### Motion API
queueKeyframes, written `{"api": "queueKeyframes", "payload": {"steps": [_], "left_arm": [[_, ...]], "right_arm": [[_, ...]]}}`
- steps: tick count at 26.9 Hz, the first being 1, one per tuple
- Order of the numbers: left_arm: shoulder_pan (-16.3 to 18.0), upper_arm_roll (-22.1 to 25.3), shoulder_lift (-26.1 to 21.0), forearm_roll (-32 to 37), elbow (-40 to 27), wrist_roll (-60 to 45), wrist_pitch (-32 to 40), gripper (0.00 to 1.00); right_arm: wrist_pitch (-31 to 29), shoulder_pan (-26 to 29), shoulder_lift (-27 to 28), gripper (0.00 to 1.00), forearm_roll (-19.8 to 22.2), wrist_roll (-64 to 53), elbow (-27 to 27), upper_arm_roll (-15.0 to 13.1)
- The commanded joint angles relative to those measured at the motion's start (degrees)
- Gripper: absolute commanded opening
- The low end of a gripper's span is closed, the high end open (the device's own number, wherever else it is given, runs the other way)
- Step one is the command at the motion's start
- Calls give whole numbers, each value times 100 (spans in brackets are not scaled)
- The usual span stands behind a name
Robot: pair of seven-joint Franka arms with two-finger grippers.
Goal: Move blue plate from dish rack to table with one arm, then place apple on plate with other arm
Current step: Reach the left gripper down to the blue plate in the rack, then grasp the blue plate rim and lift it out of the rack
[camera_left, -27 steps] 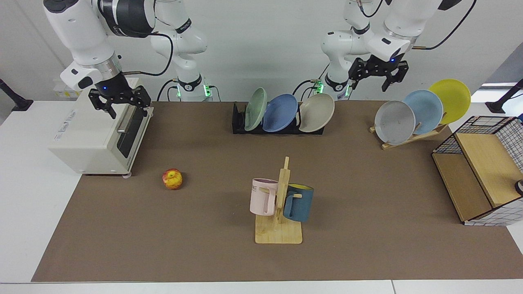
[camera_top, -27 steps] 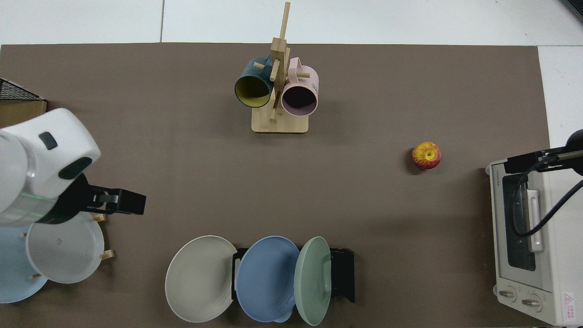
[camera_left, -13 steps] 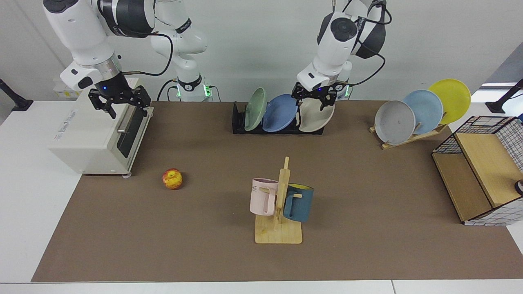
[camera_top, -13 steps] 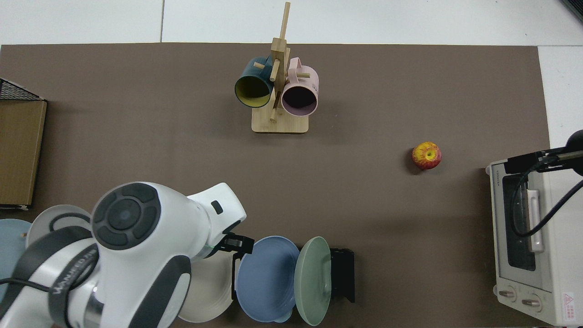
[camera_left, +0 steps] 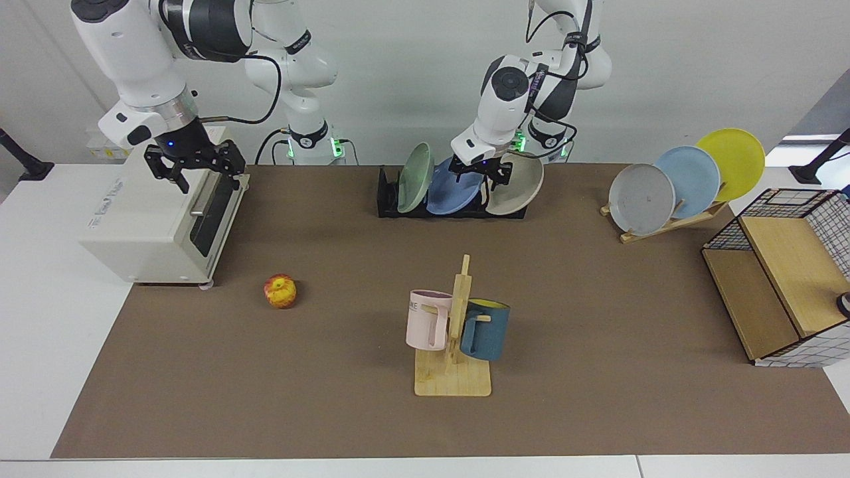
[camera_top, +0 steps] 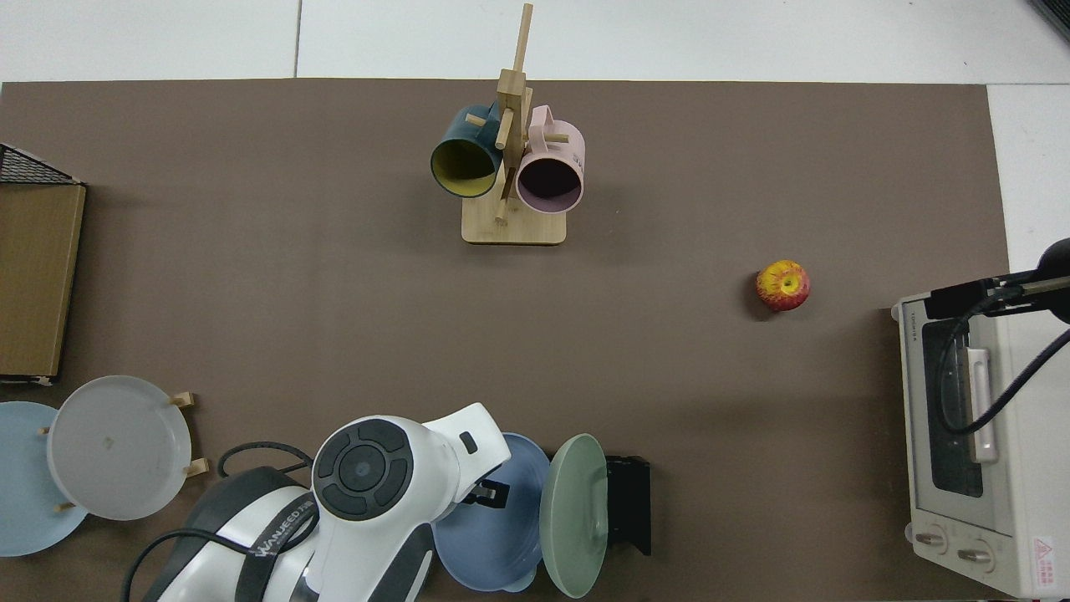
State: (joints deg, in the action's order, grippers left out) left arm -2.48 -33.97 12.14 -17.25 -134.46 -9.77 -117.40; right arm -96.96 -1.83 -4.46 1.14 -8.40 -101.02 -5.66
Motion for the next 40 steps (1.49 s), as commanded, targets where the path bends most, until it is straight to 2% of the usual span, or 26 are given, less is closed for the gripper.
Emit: {"api": "queueKeyframes", "payload": {"steps": [1, 3, 5, 6, 9, 10, 18, 24, 34, 40], "left_arm": [[2, -13, 183, -103, -264, 10, -99, 83], [11, -75, 183, -103, -273, 10, -73, 65], [11, -75, 183, -103, -273, 10, -38, 36], [11, -75, 183, -103, -273, 10, -3, 27], [11, -75, 183, -94, -230, -17, 164, 4], [11, -75, 183, -94, -203, -17, 217, 0], [72, 13, 271, -6, 200, -140, 849, 0], [55, 496, 280, 266, 728, -69, 1342, 0], [64, 1049, 183, 714, 1317, 80, 1561, 0], [55, 1559, -44, 829, 1774, 352, 1580, 0]], "right_arm": [[-95, 34, -117, 100, -35, 84, -128, 30], [-95, -1, -117, 100, -35, 84, -120, 30], [-95, -28, -117, 100, -35, 84, -128, 30], [-95, -28, -117, 100, -35, 84, -128, 30], [-95, -28, -117, 100, -44, 84, -128, 30], [-95, -28, -117, 100, -35, 84, -128, 30], [-95, -28, -117, 100, -44, 84, -128, 30], [-95, -19, -117, 100, -44, 84, -128, 30], [-95, -19, -117, 100, -35, 84, -128, 30], [-95, -28, -117, 100, -35, 84, -128, 38]]}}
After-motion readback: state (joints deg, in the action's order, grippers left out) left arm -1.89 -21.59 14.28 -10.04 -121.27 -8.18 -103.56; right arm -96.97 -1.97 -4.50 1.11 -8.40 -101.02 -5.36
